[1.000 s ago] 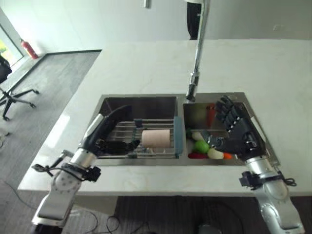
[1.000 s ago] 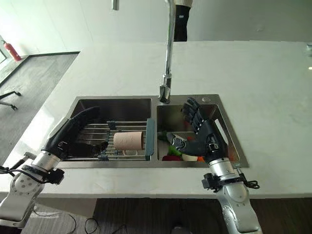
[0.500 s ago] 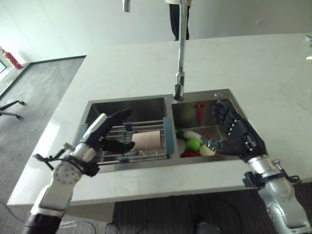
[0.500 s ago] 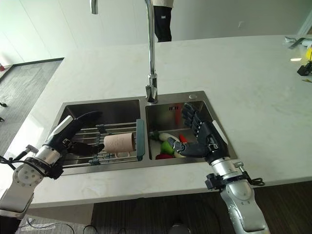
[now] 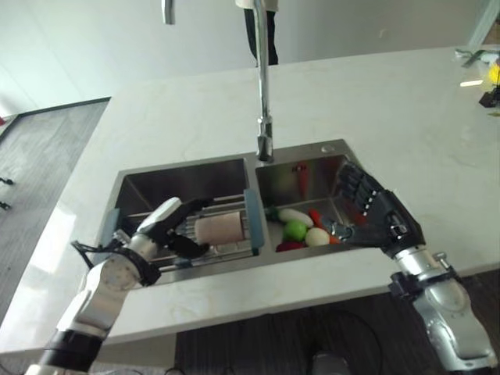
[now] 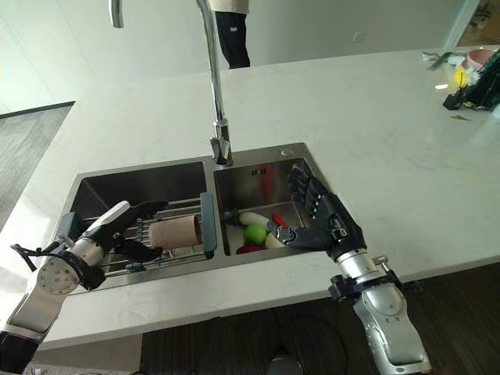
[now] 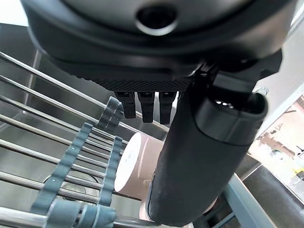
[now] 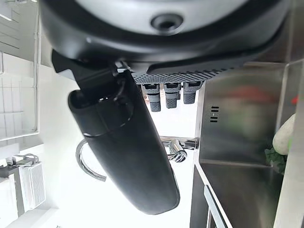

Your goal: Place the dishes in the dishwasher.

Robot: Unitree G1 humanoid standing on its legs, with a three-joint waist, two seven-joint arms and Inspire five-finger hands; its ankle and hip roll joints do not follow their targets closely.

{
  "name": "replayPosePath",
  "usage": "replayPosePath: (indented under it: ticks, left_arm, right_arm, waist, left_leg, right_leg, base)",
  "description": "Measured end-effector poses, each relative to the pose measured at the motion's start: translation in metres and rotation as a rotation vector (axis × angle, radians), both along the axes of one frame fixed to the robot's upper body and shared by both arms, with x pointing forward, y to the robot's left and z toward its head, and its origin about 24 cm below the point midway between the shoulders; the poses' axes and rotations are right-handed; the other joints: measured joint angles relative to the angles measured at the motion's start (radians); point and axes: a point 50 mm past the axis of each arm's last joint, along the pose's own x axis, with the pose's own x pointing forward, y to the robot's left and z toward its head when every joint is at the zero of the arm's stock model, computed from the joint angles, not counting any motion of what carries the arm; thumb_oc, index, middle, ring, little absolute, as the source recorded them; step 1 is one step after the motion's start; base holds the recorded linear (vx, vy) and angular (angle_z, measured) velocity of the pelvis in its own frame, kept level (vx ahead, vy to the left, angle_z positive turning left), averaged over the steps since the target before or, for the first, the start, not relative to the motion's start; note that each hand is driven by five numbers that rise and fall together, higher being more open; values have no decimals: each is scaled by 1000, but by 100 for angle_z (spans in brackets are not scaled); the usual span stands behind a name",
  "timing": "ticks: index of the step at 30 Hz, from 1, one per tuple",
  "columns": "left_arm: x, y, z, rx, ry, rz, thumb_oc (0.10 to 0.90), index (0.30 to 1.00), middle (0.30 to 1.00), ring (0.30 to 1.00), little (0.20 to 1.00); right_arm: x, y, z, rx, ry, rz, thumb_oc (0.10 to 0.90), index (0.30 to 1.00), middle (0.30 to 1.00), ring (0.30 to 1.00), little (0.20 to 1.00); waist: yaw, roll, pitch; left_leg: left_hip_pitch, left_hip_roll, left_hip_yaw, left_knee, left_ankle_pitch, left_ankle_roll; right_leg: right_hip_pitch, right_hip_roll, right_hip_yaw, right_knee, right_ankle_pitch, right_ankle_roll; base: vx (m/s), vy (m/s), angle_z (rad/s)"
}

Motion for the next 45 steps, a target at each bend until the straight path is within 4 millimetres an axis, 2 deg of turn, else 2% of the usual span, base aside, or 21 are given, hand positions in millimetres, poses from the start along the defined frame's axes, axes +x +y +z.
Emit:
replayPosePath:
  ticks: [5, 8, 21, 25, 33, 34, 36, 37, 45]
  left_arm:
    - [0, 9, -8, 7, 40, 37, 800, 900, 900, 900, 900]
    - [1, 11, -12, 42, 56, 46, 800, 900, 900, 900, 900]
    - [4, 12, -20, 69, 90, 51, 800, 900, 900, 900, 900]
    - [3, 13, -30, 104, 137, 55, 800, 900, 900, 900, 900]
    - [8, 8, -35, 160, 207, 20, 800, 900, 900, 900, 900]
    - [9, 7, -34, 164, 221, 11, 776, 865, 865, 865, 865]
    - [11, 6, -32, 190, 235, -6, 684, 726, 726, 726, 726]
    - [15, 3, -31, 203, 256, -15, 400, 300, 300, 300, 300]
    - [23, 5, -25, 252, 214, -1, 400, 300, 300, 300, 300]
  right_arm:
    - [0, -1, 0, -11, 2, 8, 800, 900, 900, 900, 900]
    - [0, -1, 0, -27, 3, 18, 800, 900, 900, 900, 900]
    - [2, -4, -5, -59, 27, 19, 800, 900, 900, 900, 900]
    - [2, -3, -4, -62, 23, 28, 800, 900, 900, 900, 900]
    - [3, -3, -3, -67, 24, 30, 800, 900, 900, 900, 900]
    - [3, -3, -3, -67, 24, 31, 800, 900, 900, 900, 900]
    - [3, -3, -3, -73, 26, 37, 800, 900, 900, 900, 900]
    - [3, -3, -3, -77, 29, 41, 800, 900, 900, 900, 900]
    - [4, -3, -1, -86, 24, 51, 800, 900, 900, 900, 900]
  waist:
    - [-25, 0, 0]
    - [-21, 1, 0]
    - [-39, 5, 0]
    - [-50, 14, -2]
    - [-50, 20, -2]
    - [-51, 22, -1]
    - [-51, 25, -1]
    - [-48, 27, -1]
    - [-53, 30, -1]
  left_leg:
    - [3, 0, 9, -4, 0, 0]
    - [17, 1, 25, -13, 0, 0]
    - [41, 4, 49, -34, 2, -4]
    - [56, 4, 57, -49, 3, -5]
    - [78, 4, 72, -67, 6, -9]
    - [83, 4, 73, -71, 6, -9]
    - [83, 4, 74, -70, 6, -9]
    - [84, 4, 73, -73, 6, -9]
    - [84, 4, 75, -77, 7, -10]
  right_leg:
    - [-2, 2, 7, -4, 4, 2]
    - [-1, 7, 22, -8, 7, 0]
    - [8, 17, 37, -23, 12, 1]
    - [14, 22, 45, -29, 14, 1]
    - [23, 29, 56, -36, 18, 1]
    - [27, 29, 57, -37, 18, 1]
    - [27, 29, 58, -38, 19, 2]
    - [30, 29, 58, -40, 18, 3]
    - [30, 31, 58, -43, 19, 2]
  base:
    - [-7, 8, -5]
    - [2, 6, -15]
    - [4, 3, -4]
    - [12, 0, -8]
    - [8, 2, -5]
    - [-19, -7, -4]
    - [0, 0, 0]
    - [0, 0, 0]
    - [0, 0, 0]
